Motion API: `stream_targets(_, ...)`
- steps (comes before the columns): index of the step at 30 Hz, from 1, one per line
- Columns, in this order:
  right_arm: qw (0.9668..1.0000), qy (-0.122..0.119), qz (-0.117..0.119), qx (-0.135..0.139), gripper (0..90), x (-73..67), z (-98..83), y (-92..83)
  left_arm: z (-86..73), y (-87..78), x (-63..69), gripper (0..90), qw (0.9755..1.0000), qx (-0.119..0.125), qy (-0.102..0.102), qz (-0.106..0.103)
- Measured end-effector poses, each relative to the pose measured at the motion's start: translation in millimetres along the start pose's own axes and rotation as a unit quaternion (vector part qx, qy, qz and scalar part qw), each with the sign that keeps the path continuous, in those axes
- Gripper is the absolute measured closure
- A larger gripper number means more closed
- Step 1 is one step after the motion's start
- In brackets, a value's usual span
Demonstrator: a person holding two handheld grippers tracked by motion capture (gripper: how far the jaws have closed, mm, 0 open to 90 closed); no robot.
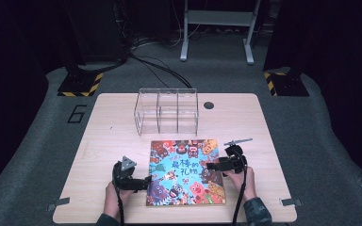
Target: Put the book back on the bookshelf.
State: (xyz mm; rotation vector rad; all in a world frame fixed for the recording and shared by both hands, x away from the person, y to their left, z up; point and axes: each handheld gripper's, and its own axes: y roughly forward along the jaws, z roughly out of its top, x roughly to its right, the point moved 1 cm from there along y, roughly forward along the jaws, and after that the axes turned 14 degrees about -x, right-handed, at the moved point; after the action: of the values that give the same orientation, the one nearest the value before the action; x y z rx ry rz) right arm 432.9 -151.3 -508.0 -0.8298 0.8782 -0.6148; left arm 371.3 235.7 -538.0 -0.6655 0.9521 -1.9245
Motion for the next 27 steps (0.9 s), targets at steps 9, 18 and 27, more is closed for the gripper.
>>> stream_targets(9, 0.9988, -0.014, -0.03, -0.035, 22.4, -3.6, 4.7, 1.2, -0.1, -0.1, 0.1, 0.4, 1.0, 0.0, -0.003, 0.0)
stream_targets(18, 0.9975, -0.003, -0.025, -0.066, 24.3, -0.2, 3.5, 1.7, -0.1, -0.2, -0.1, 0.4, 1.0, 0.0, -0.003, 0.0)
stream_targets(27, 0.9967, -0.013, -0.036, -0.072, 25.4, -1.0, 4.2, 1.7, -8.7, -7.1, -8.3, 0.7, 0.9996, -0.008, -0.013, 0.022)
